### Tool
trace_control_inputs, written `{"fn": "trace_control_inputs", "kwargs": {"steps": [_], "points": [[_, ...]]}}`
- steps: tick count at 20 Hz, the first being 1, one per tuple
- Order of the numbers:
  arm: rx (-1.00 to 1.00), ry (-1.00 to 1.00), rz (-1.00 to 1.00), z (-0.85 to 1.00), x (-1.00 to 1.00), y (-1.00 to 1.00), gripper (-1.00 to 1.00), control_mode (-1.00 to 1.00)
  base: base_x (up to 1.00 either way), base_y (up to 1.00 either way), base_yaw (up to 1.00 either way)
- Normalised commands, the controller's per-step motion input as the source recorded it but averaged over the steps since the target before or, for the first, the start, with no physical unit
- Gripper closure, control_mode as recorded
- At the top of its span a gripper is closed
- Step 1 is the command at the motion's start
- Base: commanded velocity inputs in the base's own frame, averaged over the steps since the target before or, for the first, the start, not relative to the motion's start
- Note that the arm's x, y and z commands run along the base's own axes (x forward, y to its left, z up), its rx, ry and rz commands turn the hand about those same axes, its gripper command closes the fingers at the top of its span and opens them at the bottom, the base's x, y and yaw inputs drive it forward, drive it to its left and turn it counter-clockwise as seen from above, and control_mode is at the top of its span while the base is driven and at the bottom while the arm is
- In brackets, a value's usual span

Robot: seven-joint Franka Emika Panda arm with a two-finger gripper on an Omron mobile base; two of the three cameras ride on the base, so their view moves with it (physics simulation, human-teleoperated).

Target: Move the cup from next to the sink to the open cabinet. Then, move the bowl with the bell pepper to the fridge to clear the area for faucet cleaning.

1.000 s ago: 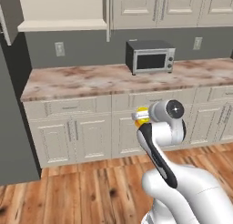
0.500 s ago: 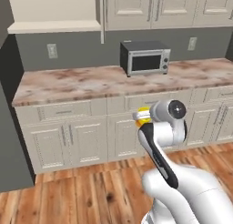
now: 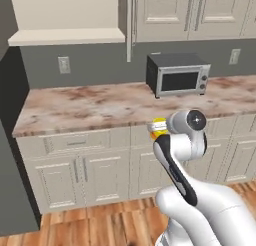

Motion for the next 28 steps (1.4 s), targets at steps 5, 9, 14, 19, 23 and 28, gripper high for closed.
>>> {"fn": "trace_control_inputs", "kwargs": {"steps": [5, 9, 14, 19, 23, 28], "points": [[0.0, 0.0, 0.0, 0.0, 0.0, 0.0, 1.0, 1.0, 0.14, 1.0, 0.02], [0.0, 0.0, 0.0, 0.0, 0.0, 0.0, 1.0, 1.0, 0.05, 0.88, -0.01], [0.0, 0.0, 0.0, 0.0, 0.0, 0.0, 1.0, 1.0, 0.79, 0.06, -0.11], [0.0, 0.0, 0.0, 0.0, 0.0, 0.0, 1.0, 1.0, 1.0, 0.24, -0.22], [0.0, 0.0, 0.0, 0.0, 0.0, 0.0, 1.0, 1.0, 0.91, 0.91, -0.22], [0.0, 0.0, 0.0, 0.0, 0.0, 0.0, 1.0, 1.0, 0.75, 0.82, -0.17]]}}
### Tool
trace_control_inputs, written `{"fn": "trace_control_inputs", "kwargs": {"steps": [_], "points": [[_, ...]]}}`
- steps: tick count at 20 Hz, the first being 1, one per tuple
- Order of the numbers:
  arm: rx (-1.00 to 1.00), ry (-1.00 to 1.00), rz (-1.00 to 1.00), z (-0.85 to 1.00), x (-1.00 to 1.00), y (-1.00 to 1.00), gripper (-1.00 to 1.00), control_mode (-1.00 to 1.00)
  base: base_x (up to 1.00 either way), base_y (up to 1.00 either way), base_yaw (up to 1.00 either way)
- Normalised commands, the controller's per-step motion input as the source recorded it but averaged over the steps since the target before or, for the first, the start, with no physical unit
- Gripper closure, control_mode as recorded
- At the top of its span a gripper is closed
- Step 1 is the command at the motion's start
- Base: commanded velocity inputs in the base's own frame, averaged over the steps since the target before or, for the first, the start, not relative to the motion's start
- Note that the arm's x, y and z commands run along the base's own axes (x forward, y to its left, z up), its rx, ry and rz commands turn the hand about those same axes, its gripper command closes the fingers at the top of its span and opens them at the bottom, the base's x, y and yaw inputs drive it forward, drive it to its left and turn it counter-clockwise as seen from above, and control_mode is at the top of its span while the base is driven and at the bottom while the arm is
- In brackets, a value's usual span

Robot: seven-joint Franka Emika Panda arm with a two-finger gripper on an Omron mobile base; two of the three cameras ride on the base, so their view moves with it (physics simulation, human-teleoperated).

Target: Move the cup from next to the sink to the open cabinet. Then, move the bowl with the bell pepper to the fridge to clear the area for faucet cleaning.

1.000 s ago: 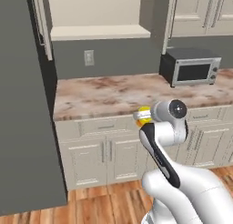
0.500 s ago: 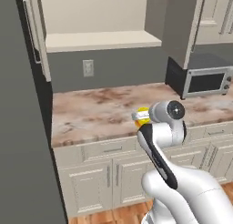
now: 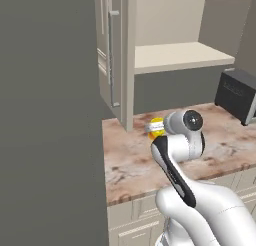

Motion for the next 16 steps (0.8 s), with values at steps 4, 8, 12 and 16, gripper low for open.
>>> {"fn": "trace_control_inputs", "kwargs": {"steps": [4, 8, 12, 16], "points": [[0.0, 0.0, 0.0, 0.0, 0.0, 0.0, 1.0, 1.0, 1.0, 0.14, -0.11], [0.0, 0.0, 0.0, 0.0, 0.0, 0.0, 1.0, 1.0, 0.89, 0.0, -0.04], [0.0, 0.0, 0.0, 0.0, 0.0, 0.0, 1.0, 1.0, 0.57, -0.48, 0.0], [0.0, 0.0, 0.0, 0.0, 0.0, 0.0, 1.0, 1.0, 0.04, -0.54, -0.03]]}}
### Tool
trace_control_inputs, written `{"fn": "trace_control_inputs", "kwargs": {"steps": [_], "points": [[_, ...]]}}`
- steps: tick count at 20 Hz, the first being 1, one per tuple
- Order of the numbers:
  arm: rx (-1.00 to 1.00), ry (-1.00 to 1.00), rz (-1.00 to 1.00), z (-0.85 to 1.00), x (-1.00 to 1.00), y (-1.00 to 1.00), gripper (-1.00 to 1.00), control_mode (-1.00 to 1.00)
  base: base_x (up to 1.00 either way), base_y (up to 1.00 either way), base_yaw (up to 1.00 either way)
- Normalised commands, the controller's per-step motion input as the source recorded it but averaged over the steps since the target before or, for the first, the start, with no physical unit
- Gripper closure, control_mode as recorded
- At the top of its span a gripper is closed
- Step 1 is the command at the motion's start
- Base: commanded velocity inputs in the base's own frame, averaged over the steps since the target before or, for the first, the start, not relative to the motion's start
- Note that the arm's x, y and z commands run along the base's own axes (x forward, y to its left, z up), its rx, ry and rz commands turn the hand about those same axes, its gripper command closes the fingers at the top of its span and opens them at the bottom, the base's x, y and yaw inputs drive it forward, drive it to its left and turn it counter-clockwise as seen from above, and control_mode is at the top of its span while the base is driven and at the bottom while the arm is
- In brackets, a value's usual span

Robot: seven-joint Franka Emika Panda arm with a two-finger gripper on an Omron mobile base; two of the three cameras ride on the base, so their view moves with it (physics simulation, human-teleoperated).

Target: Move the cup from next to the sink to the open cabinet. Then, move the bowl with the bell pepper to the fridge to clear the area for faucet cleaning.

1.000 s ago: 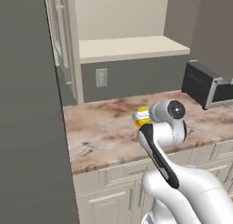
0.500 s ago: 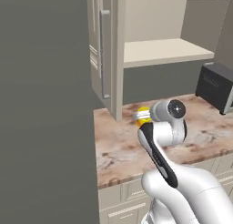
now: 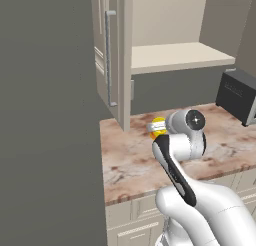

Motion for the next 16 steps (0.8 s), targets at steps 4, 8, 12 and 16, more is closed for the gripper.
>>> {"fn": "trace_control_inputs", "kwargs": {"steps": [4, 8, 12, 16], "points": [[0.04, 0.0, -0.13, 0.29, 0.0, -0.32, 1.0, -1.0, -0.09, -0.17, -0.03], [0.09, 0.0, -0.46, 0.99, 0.0, -0.18, 1.0, -1.0, 0.0, 0.0, 0.0], [0.22, 0.0, -0.47, 1.0, -0.07, -0.05, 1.0, -1.0, 0.0, 0.0, 0.0], [0.38, 0.02, -0.43, 1.0, -0.27, -0.3, 1.0, -1.0, 0.0, 0.0, 0.0]]}}
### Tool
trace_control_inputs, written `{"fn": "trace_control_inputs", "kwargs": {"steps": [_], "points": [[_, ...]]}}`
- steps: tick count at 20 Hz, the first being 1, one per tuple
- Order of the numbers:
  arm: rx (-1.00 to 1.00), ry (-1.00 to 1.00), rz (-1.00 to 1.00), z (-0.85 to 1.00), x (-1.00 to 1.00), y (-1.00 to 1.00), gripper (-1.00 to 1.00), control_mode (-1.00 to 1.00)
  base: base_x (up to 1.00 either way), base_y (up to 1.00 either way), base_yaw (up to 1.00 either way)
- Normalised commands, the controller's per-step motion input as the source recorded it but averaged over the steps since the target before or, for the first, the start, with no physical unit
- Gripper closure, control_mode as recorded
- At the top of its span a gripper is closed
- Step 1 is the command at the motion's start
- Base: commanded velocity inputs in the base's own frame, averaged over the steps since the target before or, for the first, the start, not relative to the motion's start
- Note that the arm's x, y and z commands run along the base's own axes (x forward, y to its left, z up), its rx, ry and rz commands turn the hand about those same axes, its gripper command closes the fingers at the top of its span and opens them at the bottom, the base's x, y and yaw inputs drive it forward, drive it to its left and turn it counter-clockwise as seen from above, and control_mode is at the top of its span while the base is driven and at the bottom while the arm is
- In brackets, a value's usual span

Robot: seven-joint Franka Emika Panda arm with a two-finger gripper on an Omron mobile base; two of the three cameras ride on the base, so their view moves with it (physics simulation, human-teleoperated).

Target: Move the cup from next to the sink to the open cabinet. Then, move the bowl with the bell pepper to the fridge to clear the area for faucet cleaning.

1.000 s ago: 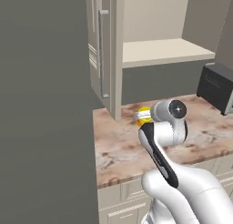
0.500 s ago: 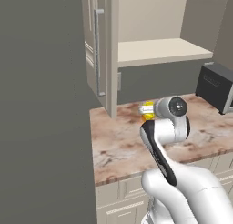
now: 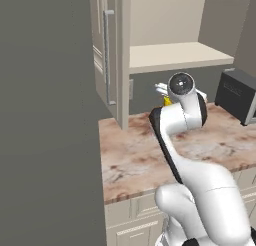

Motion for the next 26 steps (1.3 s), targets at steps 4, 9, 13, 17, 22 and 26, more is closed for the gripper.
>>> {"fn": "trace_control_inputs", "kwargs": {"steps": [4, 9, 13, 17, 22, 26], "points": [[0.45, 0.03, -0.23, 1.0, -0.24, -0.61, 1.0, -1.0, 0.0, 0.0, 0.0], [0.37, -0.25, -0.06, 0.64, -0.72, -0.25, 1.0, -1.0, 0.0, 0.0, 0.0], [0.07, -0.62, 0.0, 0.1, -0.75, 0.0, 1.0, -1.0, 0.0, 0.0, 0.0], [0.07, -0.42, -0.01, 0.6, -0.1, 0.0, 1.0, -1.0, 0.0, 0.0, 0.0], [0.07, -0.21, -0.13, 0.93, 0.49, 0.09, 1.0, -1.0, 0.0, 0.0, 0.0], [0.06, -0.02, -0.08, 0.68, 0.9, 0.33, 1.0, -1.0, 0.0, 0.0, 0.0]]}}
